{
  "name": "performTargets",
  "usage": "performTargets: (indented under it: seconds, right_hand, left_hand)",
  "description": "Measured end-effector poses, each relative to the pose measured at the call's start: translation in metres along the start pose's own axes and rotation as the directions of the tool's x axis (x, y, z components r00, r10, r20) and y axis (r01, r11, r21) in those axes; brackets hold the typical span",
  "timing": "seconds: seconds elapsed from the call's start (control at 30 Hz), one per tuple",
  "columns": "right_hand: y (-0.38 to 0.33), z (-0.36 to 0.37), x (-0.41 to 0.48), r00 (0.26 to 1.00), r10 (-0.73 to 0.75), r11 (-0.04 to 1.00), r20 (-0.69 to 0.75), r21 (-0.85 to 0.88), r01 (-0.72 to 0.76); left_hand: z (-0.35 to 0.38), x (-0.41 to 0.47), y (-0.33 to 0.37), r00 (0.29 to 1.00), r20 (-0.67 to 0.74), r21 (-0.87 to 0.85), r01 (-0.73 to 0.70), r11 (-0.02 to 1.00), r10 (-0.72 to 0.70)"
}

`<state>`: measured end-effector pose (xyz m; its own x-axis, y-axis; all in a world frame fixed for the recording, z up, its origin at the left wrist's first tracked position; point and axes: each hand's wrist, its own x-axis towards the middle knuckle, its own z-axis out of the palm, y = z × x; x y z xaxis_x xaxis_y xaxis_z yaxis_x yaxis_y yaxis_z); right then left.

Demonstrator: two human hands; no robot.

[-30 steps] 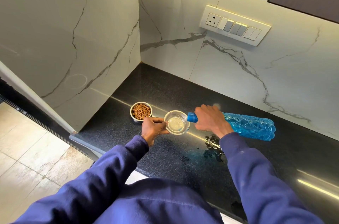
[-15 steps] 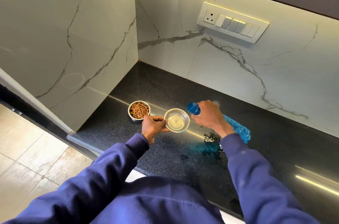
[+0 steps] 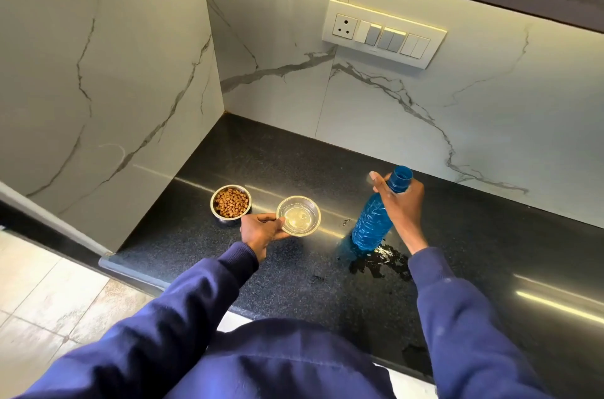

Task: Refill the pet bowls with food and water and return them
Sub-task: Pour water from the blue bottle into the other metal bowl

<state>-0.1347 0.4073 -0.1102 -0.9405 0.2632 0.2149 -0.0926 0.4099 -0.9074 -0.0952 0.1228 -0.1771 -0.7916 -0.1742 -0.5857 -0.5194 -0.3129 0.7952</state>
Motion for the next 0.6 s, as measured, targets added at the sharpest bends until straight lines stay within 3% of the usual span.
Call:
performTargets:
  seconds: [0.2, 0.6]
  right_hand:
    - [0.013, -0.013, -0.011, 0.997, 0.028, 0.994, -0.078, 0.108, -0.019]
    - [0.024, -0.013, -0.016, 0.998, -0.029, 0.988, -0.053, 0.153, 0.037]
  left_hand:
    - [0.011, 0.008, -0.004, 0.994, -0.086, -0.002, 0.068, 0.998, -0.068]
    - [0.027, 0.025, -0.014, 0.961, -0.212, -0.168, 0.145, 0.975, -0.179]
